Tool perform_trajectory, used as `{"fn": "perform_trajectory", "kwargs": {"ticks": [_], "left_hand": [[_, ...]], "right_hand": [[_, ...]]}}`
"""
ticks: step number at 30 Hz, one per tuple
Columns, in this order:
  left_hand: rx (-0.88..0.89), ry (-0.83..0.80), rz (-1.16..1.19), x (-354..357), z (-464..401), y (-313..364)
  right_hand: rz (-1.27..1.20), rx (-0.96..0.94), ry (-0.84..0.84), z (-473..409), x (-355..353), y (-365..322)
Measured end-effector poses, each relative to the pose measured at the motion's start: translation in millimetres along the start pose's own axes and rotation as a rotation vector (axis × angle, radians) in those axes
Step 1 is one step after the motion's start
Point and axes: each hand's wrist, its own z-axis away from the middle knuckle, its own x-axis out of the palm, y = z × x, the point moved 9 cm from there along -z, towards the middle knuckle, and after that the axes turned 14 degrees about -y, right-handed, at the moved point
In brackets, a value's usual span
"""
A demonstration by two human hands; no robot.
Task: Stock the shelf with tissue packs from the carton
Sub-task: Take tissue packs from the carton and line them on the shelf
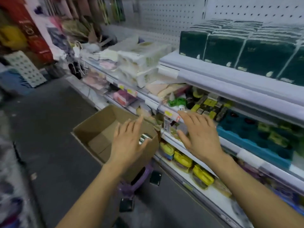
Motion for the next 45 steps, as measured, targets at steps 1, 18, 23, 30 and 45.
{"fn": "perform_trajectory", "kwargs": {"ticks": [1,18,23,30,45], "left_hand": [[-0.031,-0.015,0.006,6,-1,-21],[-0.445,-0.478,0.328,209,-62,-217],[-0.535,-0.617,0.462,285,-81,-240],[-0.69,-0.682,0.511,368,-95,-255],[-0.791,-0.942,0.1,400,-111,-258]], "right_hand": [[-0.007,-0.015,-0.028,-13,13,-11],[-0.154,-0.21,-0.653,-179,281,-105],[-0.166,-0.217,-0.849,-196,371,-121],[-0.056,-0.198,-1.061,-191,469,-147],[0.195,-0.211,-1.178,-186,519,-158]]}}
